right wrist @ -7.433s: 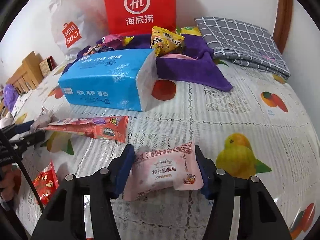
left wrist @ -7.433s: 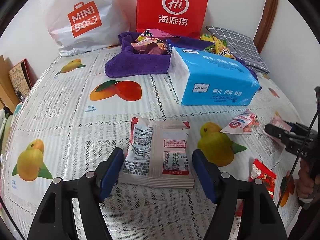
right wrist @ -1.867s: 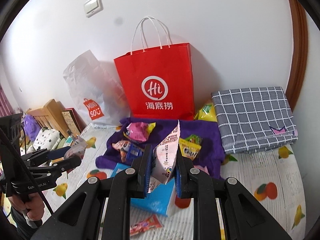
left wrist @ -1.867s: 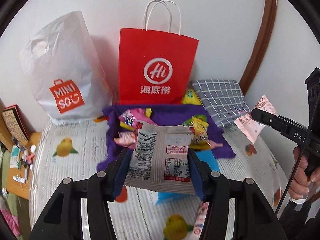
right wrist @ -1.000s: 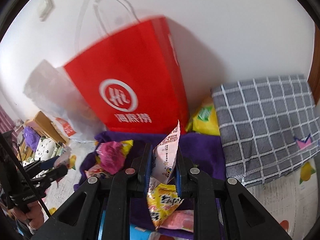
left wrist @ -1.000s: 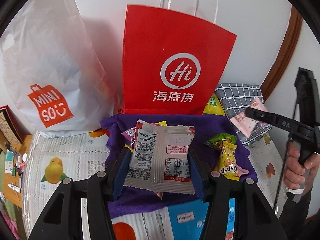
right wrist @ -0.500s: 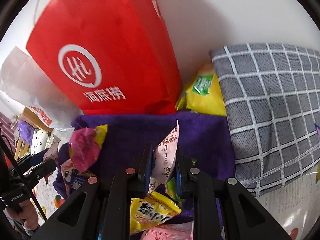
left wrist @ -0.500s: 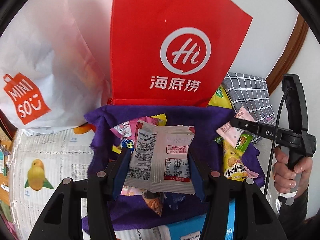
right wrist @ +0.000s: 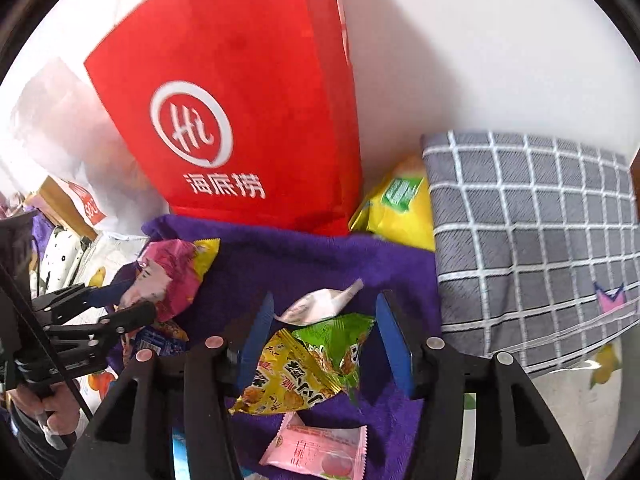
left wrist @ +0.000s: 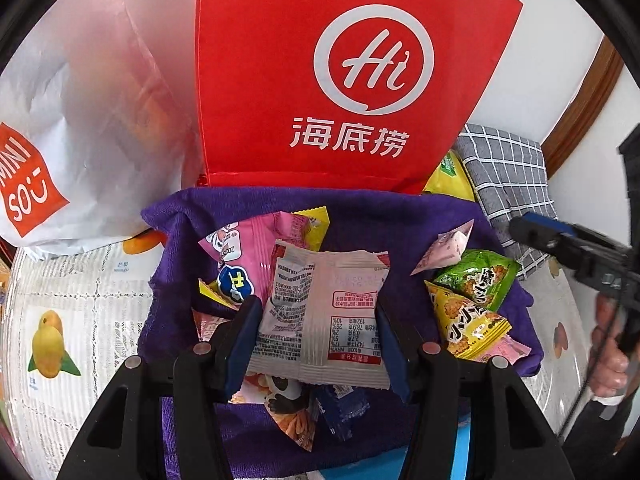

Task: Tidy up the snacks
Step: 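Open the left tool to drop the white packet while the right tool releases the pink wrapper, then withdraw both tools from the towel back toward the remaining snacks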

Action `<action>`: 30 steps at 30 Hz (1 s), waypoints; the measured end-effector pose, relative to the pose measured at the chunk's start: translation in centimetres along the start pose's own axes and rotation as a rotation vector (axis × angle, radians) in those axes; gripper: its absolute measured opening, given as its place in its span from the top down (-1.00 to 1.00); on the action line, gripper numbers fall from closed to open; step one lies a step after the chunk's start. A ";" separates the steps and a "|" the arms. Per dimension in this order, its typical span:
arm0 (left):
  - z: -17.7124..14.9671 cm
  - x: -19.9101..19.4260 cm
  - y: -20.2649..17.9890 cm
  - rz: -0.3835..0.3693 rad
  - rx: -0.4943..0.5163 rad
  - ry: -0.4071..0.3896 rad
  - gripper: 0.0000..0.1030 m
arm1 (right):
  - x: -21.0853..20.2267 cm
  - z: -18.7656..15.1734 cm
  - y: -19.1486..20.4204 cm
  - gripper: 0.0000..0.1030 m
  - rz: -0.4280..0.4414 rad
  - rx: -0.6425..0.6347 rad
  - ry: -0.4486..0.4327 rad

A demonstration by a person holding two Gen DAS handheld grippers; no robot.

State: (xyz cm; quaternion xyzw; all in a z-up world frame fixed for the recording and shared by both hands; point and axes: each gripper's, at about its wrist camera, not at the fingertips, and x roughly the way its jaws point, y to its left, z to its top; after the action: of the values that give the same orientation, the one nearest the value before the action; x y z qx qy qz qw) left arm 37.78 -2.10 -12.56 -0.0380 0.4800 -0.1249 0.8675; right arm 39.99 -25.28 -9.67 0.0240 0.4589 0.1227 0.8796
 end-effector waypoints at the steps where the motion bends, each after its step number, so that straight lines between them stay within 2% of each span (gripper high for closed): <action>1: 0.0 0.0 -0.1 0.004 0.004 0.003 -0.06 | -0.5 0.0 0.2 -0.04 0.003 -0.005 -0.012; 3: 0.0 -0.1 -0.3 0.003 0.011 0.010 -0.07 | -1.4 0.0 0.7 -0.04 0.004 -0.013 -0.036; 8: -0.3 -1.2 -1.1 0.018 0.033 -0.006 -0.30 | -3.5 -0.6 2.8 -0.05 -0.013 -0.051 -0.083; 16: -1.9 -6.6 -1.2 0.031 0.042 -0.072 -0.35 | -7.1 -3.8 5.1 -0.06 -0.063 -0.048 -0.115; 21: -4.3 -10.8 -0.9 0.024 0.031 -0.124 -0.35 | -10.3 -6.4 7.0 -0.06 -0.049 -0.042 -0.134; 24: -6.0 -13.0 -0.7 0.004 0.031 -0.135 -0.35 | -12.0 -8.3 8.2 -0.07 -0.084 -0.050 -0.159; 26: -7.3 -14.0 -0.6 0.013 0.027 -0.140 -0.35 | -12.7 -9.9 9.0 -0.07 -0.085 -0.046 -0.149; 30: -9.6 -15.2 -0.3 0.035 0.013 -0.144 -0.35 | -13.5 -13.2 10.1 -0.07 -0.017 -0.032 -0.080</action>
State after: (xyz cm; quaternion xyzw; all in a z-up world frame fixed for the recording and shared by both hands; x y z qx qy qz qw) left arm 21.90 1.97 -5.14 -0.0327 0.4159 -0.1097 0.9022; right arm 19.93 -19.63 -4.93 0.0110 0.4214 0.1213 0.8987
